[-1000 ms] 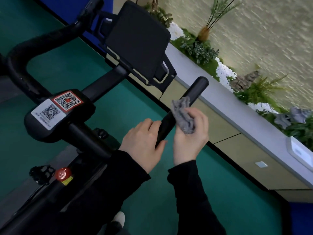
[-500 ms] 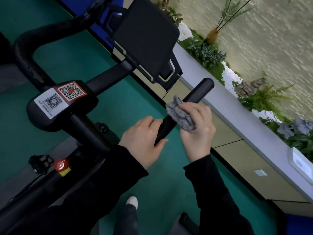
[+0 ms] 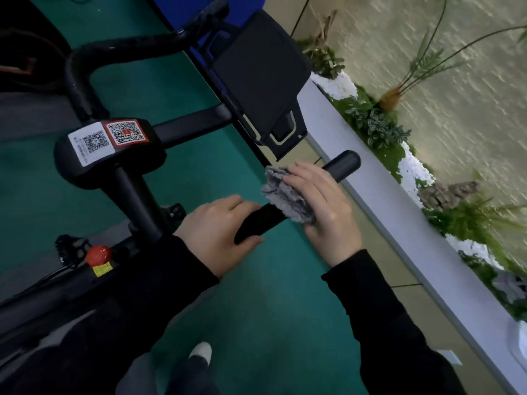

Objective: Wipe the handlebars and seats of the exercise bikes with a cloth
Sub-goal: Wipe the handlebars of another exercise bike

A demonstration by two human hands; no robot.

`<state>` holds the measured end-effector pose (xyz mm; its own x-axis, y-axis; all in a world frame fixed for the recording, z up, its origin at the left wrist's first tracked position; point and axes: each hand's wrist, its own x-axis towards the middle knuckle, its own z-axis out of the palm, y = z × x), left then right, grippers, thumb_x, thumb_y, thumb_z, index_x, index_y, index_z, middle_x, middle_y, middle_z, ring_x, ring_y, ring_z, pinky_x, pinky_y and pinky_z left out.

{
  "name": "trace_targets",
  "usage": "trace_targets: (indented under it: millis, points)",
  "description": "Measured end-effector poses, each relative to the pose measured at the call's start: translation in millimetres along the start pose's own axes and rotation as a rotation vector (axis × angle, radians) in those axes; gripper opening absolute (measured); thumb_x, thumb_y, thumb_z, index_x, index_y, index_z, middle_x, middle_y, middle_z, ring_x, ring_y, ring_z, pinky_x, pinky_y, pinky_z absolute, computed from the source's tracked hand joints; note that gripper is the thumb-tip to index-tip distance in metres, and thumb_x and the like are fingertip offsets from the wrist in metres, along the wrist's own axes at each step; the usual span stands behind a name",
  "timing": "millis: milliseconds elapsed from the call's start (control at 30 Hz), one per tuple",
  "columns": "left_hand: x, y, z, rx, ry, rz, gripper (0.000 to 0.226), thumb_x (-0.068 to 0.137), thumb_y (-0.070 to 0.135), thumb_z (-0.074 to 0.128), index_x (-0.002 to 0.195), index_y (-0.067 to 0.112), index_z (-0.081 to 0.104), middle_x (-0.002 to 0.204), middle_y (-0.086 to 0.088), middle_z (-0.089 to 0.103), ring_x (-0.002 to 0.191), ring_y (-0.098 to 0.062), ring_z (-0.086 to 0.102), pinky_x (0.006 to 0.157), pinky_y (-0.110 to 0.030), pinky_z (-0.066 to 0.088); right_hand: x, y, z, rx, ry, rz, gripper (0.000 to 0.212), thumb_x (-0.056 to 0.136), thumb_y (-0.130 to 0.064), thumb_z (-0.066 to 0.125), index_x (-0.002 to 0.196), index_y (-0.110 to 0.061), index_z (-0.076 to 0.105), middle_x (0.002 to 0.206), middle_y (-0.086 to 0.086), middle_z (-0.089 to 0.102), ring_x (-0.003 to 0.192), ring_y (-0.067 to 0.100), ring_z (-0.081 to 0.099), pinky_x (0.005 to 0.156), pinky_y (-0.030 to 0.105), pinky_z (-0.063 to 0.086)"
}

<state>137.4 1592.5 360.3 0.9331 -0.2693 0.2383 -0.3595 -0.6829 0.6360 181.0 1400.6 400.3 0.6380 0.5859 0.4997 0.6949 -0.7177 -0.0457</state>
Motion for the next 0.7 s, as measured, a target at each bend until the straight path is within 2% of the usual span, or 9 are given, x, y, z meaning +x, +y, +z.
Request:
trace_targets:
  millis: [100,233,367,433,500,533,600,667,700]
  points:
    - [-2,0,0,0.021,0.024,0.013,0.046,0.083,0.041,0.065,0.124,0.023,0.056,0.105,0.002,0.061,0.095,-0.021,0.061,0.074,-0.031,0.046,-5,12,-3,-0.115,0.043,-0.08,0.033,0.079,0.007,0.073,0.111,0.004,0.067,0.122,0.013,0.065,0.118,0.031,0.055,0.099,0.044,0.041]
    - [-2,1,0,0.043,0.056,0.017,0.044,0.081,0.041,0.067,0.12,0.022,0.059,0.1,0.003,0.063,0.088,-0.022,0.063,0.068,-0.027,0.044,-5,20,-5,-0.145,0.137,-0.048,0.025,0.081,0.004,0.07,0.106,0.007,0.067,0.112,0.018,0.067,0.095,0.032,0.057,0.084,0.034,0.041]
    - [-3,0,2,0.032,0.062,0.005,0.045,0.081,0.045,0.063,0.122,0.026,0.057,0.1,0.007,0.061,0.086,-0.02,0.063,0.07,-0.031,0.049,-2,17,-9,0.019,0.313,0.24,0.021,0.082,-0.002,0.065,0.102,0.004,0.064,0.098,0.014,0.065,0.092,0.021,0.057,0.085,0.02,0.041]
    - [-3,0,2,0.035,0.07,0.009,0.045,0.081,0.045,0.064,0.122,0.026,0.057,0.099,0.007,0.062,0.085,-0.021,0.063,0.07,-0.033,0.05,-2,10,-9,0.129,0.45,0.438,0.019,0.085,-0.012,0.063,0.103,-0.005,0.062,0.098,0.005,0.062,0.088,0.017,0.058,0.079,0.023,0.047]
    - [-3,0,2,0.044,0.073,0.017,0.044,0.081,0.043,0.066,0.12,0.025,0.059,0.098,0.006,0.063,0.082,-0.021,0.064,0.068,-0.034,0.05,-1,2,-7,0.265,0.567,0.614,0.024,0.086,-0.011,0.063,0.11,-0.013,0.056,0.105,-0.001,0.059,0.093,0.015,0.059,0.082,0.033,0.051]
    - [-3,0,3,0.051,0.076,0.025,0.043,0.08,0.042,0.068,0.119,0.024,0.06,0.097,0.006,0.064,0.08,-0.021,0.065,0.067,-0.033,0.05,-1,0,-6,0.301,0.612,0.658,0.029,0.086,-0.007,0.062,0.113,-0.012,0.053,0.11,0.0,0.057,0.101,0.014,0.058,0.088,0.034,0.05]
    - [-3,1,2,0.06,0.082,0.04,0.042,0.079,0.041,0.069,0.117,0.023,0.061,0.096,0.006,0.065,0.078,-0.021,0.065,0.064,-0.032,0.05,-2,-4,-1,0.226,0.651,0.665,0.029,0.086,0.001,0.06,0.113,-0.003,0.054,0.112,0.008,0.055,0.107,0.01,0.052,0.096,0.023,0.043]
    - [-3,1,1,0.055,0.083,0.045,0.043,0.08,0.043,0.064,0.118,0.022,0.061,0.096,0.005,0.065,0.078,-0.021,0.066,0.064,-0.033,0.05,-2,-7,6,0.126,0.66,0.644,0.021,0.084,0.007,0.058,0.105,0.004,0.06,0.106,0.019,0.056,0.102,0.01,0.05,0.091,0.014,0.039]
    - [-3,1,1,0.052,0.083,0.047,0.044,0.08,0.043,0.062,0.118,0.022,0.061,0.096,0.005,0.065,0.078,-0.022,0.066,0.065,-0.033,0.051,-1,-8,9,0.109,0.676,0.646,0.019,0.083,0.01,0.058,0.1,0.005,0.063,0.102,0.022,0.057,0.099,0.012,0.052,0.088,0.014,0.041]
